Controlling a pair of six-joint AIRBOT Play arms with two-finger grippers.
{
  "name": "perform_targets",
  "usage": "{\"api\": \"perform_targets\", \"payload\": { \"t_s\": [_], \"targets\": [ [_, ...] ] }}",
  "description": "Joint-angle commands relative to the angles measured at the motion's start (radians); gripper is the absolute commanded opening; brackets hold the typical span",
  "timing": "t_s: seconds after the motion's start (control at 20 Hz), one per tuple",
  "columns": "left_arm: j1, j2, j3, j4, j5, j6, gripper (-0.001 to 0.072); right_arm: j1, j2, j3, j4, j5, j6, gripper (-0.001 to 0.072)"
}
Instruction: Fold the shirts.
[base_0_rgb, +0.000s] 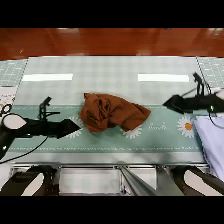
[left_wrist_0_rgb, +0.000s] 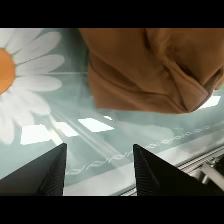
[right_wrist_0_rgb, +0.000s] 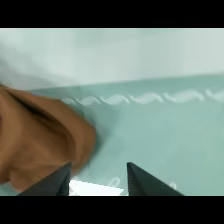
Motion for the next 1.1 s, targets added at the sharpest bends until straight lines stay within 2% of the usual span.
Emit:
{"api": "perform_targets", "payload": {
  "t_s": [0.0, 0.15, 0.4, 0.55, 0.6, 0.65, 0.9, 1.05],
  "targets": [
    [-0.003, -0.164, -0.020, -0.170, 0.080, 0.103, 0.0508, -0.071, 0.035, -0.130, 0.076, -0.014, -0.082, 0.0406],
    [-0.037, -0.274, 0.023, -0.182, 0.133, 0.129, 0.0508, -0.069, 0.035, -0.130, 0.117, -0.013, -0.096, 0.0406],
    [-0.202, -0.423, 0.139, -0.205, 0.242, 0.124, 0.0508, -0.069, 0.035, -0.130, 0.121, -0.017, -0.096, 0.0405],
    [-0.227, -0.476, 0.225, -0.204, 0.206, 0.126, 0.0488, -0.069, 0.034, -0.132, 0.106, -0.018, -0.095, 0.0405],
    [-0.223, -0.481, 0.246, -0.203, 0.190, 0.140, 0.0203, -0.068, 0.034, -0.135, 0.100, -0.006, -0.092, 0.0405],
    [-0.218, -0.480, 0.260, -0.203, 0.183, 0.168, 0.0028, -0.068, 0.034, -0.146, 0.099, 0.011, -0.092, 0.0405],
    [-0.213, -0.480, 0.291, -0.201, 0.168, 0.174, 0.0022, -0.058, -0.006, -0.217, 0.107, 0.027, -0.074, 0.0404],
    [-0.213, -0.480, 0.291, -0.201, 0.164, 0.173, 0.0022, 0.080, -0.109, -0.210, 0.154, -0.018, -0.074, 0.0405]
  ]
}}
